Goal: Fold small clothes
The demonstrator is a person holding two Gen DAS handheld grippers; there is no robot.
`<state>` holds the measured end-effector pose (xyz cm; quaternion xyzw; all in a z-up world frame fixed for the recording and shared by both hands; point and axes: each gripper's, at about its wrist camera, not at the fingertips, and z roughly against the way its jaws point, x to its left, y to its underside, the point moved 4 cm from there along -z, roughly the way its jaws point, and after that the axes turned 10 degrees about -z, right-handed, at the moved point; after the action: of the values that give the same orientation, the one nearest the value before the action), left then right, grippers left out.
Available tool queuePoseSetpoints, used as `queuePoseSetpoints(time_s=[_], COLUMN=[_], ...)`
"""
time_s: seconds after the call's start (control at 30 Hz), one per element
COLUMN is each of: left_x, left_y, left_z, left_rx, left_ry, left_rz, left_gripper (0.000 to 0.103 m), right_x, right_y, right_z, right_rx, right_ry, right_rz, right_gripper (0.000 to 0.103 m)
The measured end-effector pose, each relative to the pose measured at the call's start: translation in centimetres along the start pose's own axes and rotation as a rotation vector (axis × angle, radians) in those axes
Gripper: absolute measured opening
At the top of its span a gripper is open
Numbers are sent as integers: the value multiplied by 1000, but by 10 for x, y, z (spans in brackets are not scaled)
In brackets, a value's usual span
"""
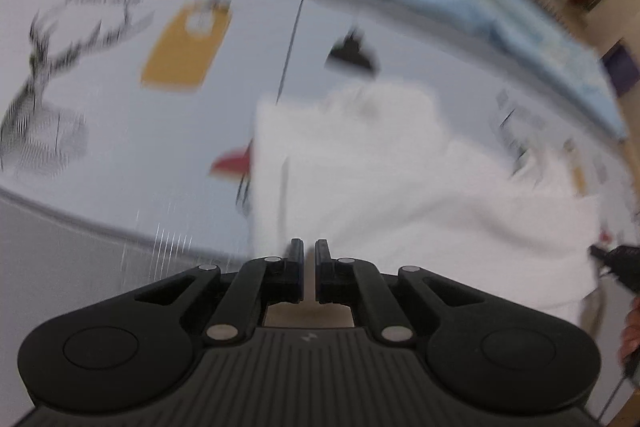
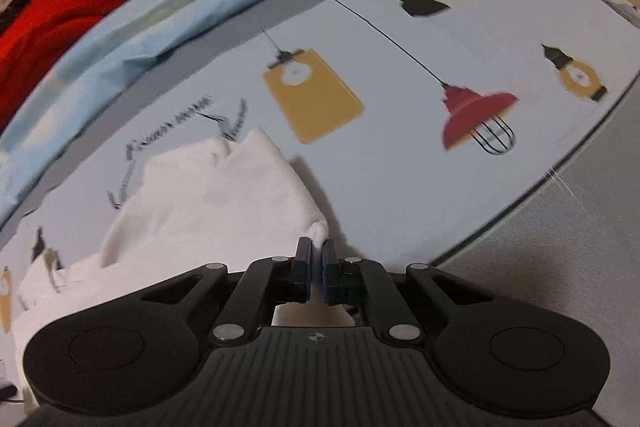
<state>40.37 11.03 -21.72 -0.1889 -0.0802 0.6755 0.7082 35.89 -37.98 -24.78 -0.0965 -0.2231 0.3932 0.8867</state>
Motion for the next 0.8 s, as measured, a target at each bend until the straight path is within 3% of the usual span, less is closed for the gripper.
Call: queuePoseSetpoints(time_s=[0.03, 0.07, 0.1, 0.2, 0.23, 0.3, 0.33, 0.37, 0.4, 0.5, 0.57, 0.63, 0.7, 0.8], left_x=[1, 1, 3, -3, -4, -3, 1, 5, 8, 3, -6, -7, -4, -10], left_y=[4, 5, 5, -5, -7, -4, 0, 5, 9, 2, -1, 7, 19, 17], left_z=[-6, -7, -3, 18, 20, 12, 2, -6, -10, 7, 16, 2, -10, 13], left_rx=[30, 35, 20, -90, -104, -76, -26, 24, 51, -19, -62, 5, 71, -1], left_ry=[-25, -39, -34, 20, 34, 30, 3, -29, -42, -8, 47, 15, -36, -10], left_rz=[-6, -7, 0, -7, -14, -12, -7, -7, -9, -29, -68, -93, -98, -80], left_gripper=[3, 3, 3, 3, 3, 6, 6, 6, 6, 7, 7, 7, 8, 10], right_x=[-1, 0, 1, 19, 26, 31, 27, 16, 9, 14, 18, 8, -3, -3], right_y=[1, -1, -2, -5, -2, 10, 19, 26, 25, 13, 14, 23, 25, 14], right_z=[0, 4, 11, 44, 48, 36, 20, 6, 5, 27, 32, 14, 12, 48], right_rx=[4, -9, -36, -123, -101, 29, 116, 162, 143, 100, 82, 151, 187, 87], right_ry=[27, 50, 60, -51, -105, -155, -107, -25, -15, -66, -73, 0, -7, 11], right_rz=[-1, 1, 2, 64, 99, 150, 174, 175, 156, 138, 199, 225, 177, 156], right_gripper=[9, 22, 28, 28, 28, 23, 23, 16, 0, 8, 8, 9, 7, 11])
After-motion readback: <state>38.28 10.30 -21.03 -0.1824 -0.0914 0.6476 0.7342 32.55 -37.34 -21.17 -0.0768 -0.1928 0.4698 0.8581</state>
